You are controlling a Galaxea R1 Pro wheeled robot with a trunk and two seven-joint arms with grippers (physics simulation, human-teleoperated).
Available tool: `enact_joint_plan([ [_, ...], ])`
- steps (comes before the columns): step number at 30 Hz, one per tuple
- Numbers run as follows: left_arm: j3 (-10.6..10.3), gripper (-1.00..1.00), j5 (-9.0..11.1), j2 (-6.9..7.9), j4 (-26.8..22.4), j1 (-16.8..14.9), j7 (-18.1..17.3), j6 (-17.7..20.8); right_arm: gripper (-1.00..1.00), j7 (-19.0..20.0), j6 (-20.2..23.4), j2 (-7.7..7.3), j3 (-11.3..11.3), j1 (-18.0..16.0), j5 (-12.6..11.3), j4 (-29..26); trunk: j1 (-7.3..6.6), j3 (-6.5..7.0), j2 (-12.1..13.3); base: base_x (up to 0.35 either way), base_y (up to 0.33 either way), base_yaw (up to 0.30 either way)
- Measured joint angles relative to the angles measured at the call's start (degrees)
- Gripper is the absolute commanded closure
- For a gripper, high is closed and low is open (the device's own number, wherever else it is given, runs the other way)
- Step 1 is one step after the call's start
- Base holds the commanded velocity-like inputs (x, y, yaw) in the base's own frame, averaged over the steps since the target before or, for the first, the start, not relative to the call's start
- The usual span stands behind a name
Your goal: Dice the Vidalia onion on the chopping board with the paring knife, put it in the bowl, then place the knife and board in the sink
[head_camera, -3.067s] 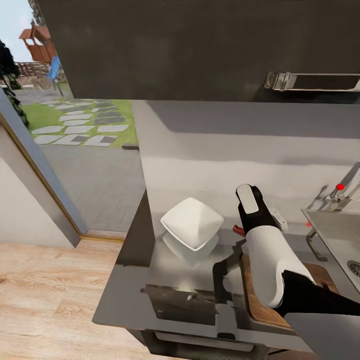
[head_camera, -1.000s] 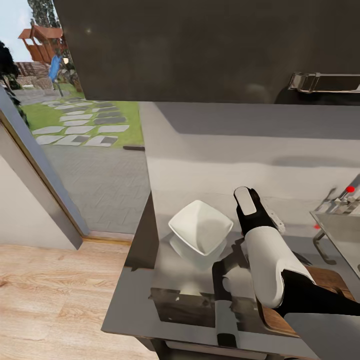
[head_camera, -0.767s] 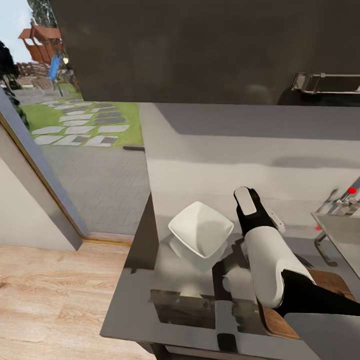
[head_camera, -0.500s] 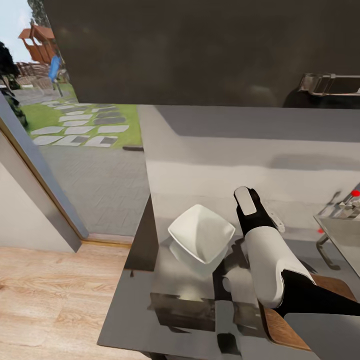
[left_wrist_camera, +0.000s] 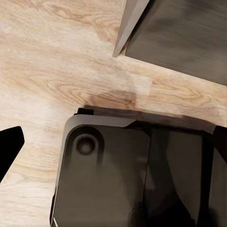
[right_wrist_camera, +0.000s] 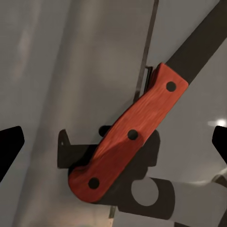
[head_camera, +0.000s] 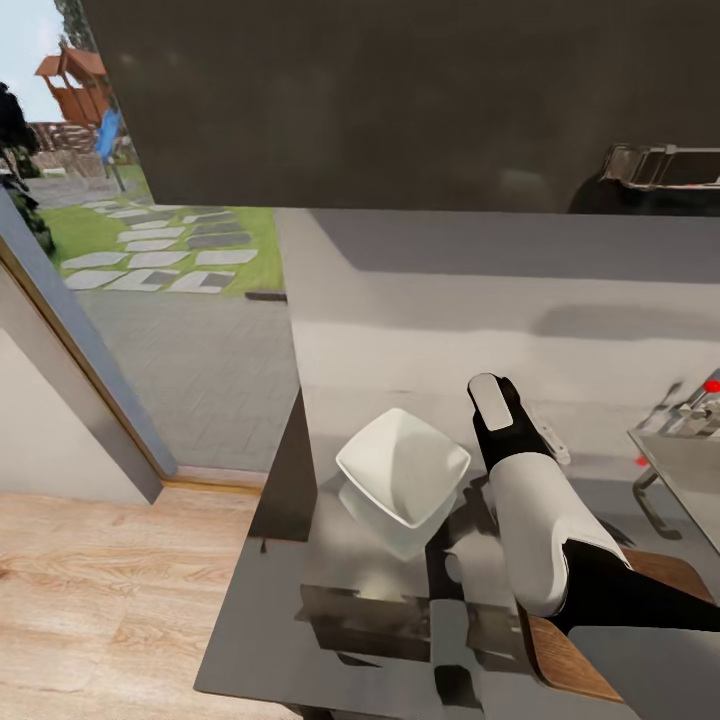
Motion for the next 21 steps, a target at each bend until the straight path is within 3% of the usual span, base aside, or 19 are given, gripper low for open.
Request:
enact_joint_plan([
  [21, 0.0, -1.0, 0.0, -0.03, 0.1, 0.0, 0.0, 0.0, -1.0, 0.1, 0.0, 0.0, -0.1, 0.0, 0.1, 0.0, 0.0, -1.84, 0.0, 0.0, 0.0, 0.0],
])
